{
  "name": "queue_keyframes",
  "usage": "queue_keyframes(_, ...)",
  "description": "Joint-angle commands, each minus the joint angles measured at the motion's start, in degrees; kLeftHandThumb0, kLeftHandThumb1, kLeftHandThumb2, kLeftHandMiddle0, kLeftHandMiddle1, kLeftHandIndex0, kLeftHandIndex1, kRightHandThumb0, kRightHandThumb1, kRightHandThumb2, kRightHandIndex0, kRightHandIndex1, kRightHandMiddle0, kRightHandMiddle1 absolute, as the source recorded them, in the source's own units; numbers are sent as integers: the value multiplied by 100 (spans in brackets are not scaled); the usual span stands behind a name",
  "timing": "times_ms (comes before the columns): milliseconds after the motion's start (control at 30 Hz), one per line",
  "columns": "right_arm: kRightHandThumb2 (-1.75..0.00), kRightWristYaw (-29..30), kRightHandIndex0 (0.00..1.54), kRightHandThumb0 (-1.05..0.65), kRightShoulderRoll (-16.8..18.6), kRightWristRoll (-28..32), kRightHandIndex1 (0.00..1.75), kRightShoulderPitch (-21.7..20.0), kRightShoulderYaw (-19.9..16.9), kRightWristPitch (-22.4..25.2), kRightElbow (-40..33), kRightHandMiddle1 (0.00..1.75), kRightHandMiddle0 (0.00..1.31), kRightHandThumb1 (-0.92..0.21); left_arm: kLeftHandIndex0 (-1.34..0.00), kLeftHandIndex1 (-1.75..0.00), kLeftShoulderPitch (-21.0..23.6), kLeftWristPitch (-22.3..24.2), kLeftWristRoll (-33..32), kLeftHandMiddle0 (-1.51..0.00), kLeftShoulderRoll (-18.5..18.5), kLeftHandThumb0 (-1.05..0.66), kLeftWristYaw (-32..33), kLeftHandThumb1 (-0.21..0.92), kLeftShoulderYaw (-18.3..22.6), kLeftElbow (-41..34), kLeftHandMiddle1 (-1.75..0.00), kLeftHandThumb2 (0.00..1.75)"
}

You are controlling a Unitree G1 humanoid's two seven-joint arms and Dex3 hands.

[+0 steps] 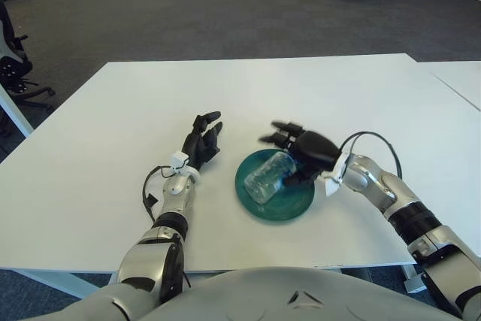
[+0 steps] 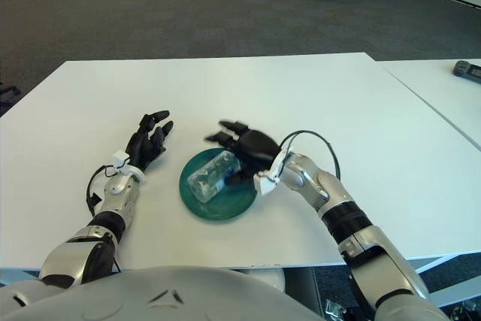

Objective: Put the bottle into the plate.

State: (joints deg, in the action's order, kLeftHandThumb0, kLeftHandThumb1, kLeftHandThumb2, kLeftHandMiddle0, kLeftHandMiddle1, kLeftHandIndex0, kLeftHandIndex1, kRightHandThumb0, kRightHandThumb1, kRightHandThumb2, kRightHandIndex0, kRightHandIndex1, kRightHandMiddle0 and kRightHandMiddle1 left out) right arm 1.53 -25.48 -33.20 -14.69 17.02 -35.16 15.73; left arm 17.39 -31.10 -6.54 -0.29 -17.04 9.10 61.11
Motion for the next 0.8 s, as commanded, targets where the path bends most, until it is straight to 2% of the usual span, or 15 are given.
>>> queue_keyframes(0, -74, 313, 0, -105, 258, 869, 0, 19, -622, -25, -17, 48, 0, -92, -14, -112, -307, 218, -15, -50, -89, -78, 118, 92, 33, 337, -10, 77)
queue_keyframes(133, -73, 409, 0, -105, 542, 1576, 0, 94, -1016, 60, 17, 40, 0, -92, -15, -111, -301, 118, 26, -53, -105, -77, 215, 92, 33, 380, -12, 79)
queue_keyframes(267, -71, 372, 0, -105, 543, 1935, 0, -31, -1281, -105, 350, 34, 0, -92, -18, -112, -297, 53, 40, -56, -111, -77, 248, 92, 26, 407, -14, 81)
queue_keyframes(433, -71, 233, 0, -105, 350, 2153, 0, -281, -1528, -500, 1180, 26, 0, -92, -22, -113, -286, -22, 31, -58, -118, -77, 243, 92, 35, 435, -16, 83)
queue_keyframes(767, -78, 125, 0, -105, 189, 2245, 0, -994, -1727, -1309, 3161, 15, 0, -92, -22, -111, -262, -97, -3, -58, -123, -76, 178, 92, 76, 459, -18, 84)
